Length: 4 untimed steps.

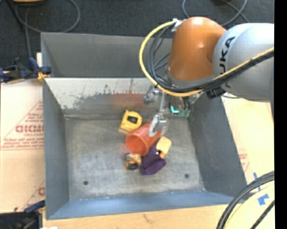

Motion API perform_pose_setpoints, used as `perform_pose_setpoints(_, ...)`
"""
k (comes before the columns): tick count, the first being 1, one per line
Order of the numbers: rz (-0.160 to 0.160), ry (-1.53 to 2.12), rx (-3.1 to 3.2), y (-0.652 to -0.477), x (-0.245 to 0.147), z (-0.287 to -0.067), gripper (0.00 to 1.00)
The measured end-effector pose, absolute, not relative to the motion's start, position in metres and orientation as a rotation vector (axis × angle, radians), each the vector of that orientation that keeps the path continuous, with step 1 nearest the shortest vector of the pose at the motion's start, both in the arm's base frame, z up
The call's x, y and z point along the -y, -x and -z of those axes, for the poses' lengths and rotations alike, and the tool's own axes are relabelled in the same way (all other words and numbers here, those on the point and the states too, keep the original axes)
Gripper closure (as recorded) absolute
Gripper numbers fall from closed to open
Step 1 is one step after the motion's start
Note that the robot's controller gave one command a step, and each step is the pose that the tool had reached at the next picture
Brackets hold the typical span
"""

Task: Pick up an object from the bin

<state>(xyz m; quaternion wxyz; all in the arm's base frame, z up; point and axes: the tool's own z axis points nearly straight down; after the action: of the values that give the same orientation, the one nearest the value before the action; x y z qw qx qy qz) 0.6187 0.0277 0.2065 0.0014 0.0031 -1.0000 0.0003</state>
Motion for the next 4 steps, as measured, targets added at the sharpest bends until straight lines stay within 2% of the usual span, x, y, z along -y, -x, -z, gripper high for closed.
perform_pose_setpoints(1,0.000,-0.009,3.147,-0.620,-0.028,-0.211,0.00)
perform_pose_setpoints(2,-0.002,-0.202,3.143,-0.618,-0.023,-0.178,0.00)
perform_pose_setpoints(3,0.000,-0.658,3.074,-0.619,-0.016,-0.156,0.00)
perform_pose_setpoints(4,0.002,-0.667,3.074,-0.621,-0.014,-0.147,0.00)
